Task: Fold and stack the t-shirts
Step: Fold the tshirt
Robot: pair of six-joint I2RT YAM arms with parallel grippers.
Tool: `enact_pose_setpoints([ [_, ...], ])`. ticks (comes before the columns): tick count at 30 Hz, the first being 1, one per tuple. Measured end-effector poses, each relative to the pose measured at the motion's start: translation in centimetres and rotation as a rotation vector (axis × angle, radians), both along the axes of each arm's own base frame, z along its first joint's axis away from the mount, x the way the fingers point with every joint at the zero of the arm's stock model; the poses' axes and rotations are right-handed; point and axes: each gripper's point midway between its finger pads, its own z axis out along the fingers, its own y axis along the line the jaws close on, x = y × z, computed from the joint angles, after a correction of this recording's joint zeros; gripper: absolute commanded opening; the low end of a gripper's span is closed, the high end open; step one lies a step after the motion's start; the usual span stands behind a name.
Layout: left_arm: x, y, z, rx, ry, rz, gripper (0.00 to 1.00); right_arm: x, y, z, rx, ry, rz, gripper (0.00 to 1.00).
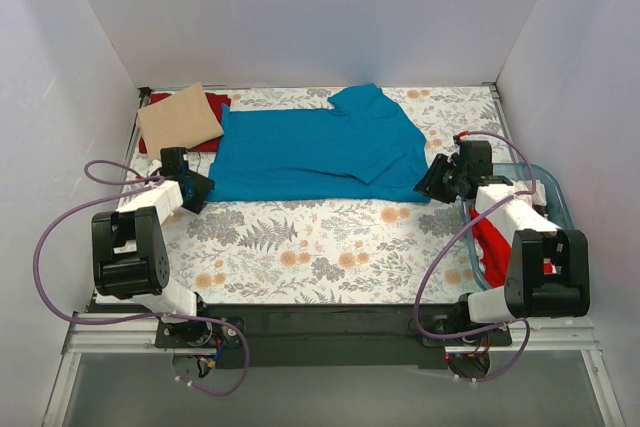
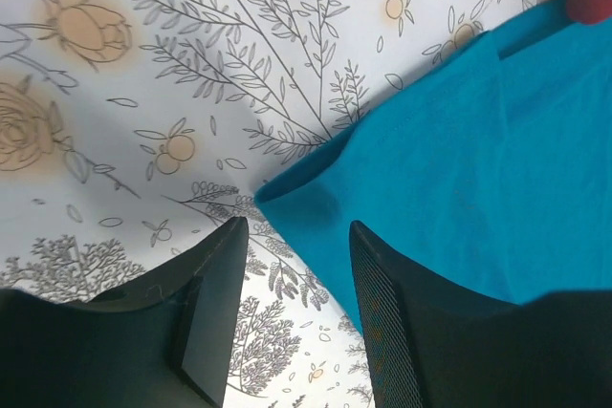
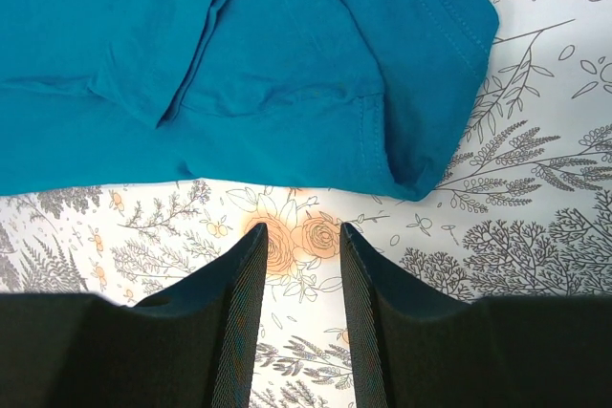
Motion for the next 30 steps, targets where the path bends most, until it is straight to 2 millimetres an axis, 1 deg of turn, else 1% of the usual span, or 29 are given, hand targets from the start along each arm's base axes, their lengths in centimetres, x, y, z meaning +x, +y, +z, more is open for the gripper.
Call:
enact_pose_setpoints([
  [3,0.4,-0.4,-0.6,-0.025,-0.002,-0.01,0.44,0.0,0.0,-0.1,0.0,0.003,-0.001,0.43],
  [4,0.5,-0.5,-0.9,-0.032,0.001,-0.01,0.42,0.0,-0.1,-0.2,0.0,0.006,-0.002,0.43],
  [7,0.7,-0.7,-0.9,-0.043,-0.012,-0.01,0.38,0.0,-0.2,-0.5,-0.001,0.015,-0.006,0.44],
  [8,0.7,-0.7,-1.0,-0.046,-0.01,-0.007,0.34,0.0,-0.2,-0.7,-0.003,0.02,-0.008,0.44],
  [10,0.6,-0.7,-1.1,-0.047,-0.008,-0.003,0.31,0.0,-0.4,-0.9,-0.008,0.028,-0.012,0.45],
  [14,0.5,-0.6,-1.3,-0.045,0.0,0.012,0.2,-0.1,-0.5,-1.9,-0.016,0.055,-0.018,0.48],
  [15,0.5,-0.5,-1.4,-0.043,0.002,0.016,0.13,-0.1,-0.6,-2.2,-0.019,0.064,-0.019,0.49],
  [17,0.4,-0.4,-1.5,-0.041,0.006,0.022,0.07,-0.1,-0.7,-2.6,-0.023,0.076,-0.023,0.52],
  [18,0.4,-0.4,-1.6,-0.04,0.01,0.023,0.01,-0.1,-0.8,-2.8,-0.027,0.08,-0.025,0.52],
  [30,0.7,-0.4,-1.7,-0.039,0.012,0.019,0.0,0.2,-1.7,-4.7,-0.073,0.116,-0.06,0.55],
])
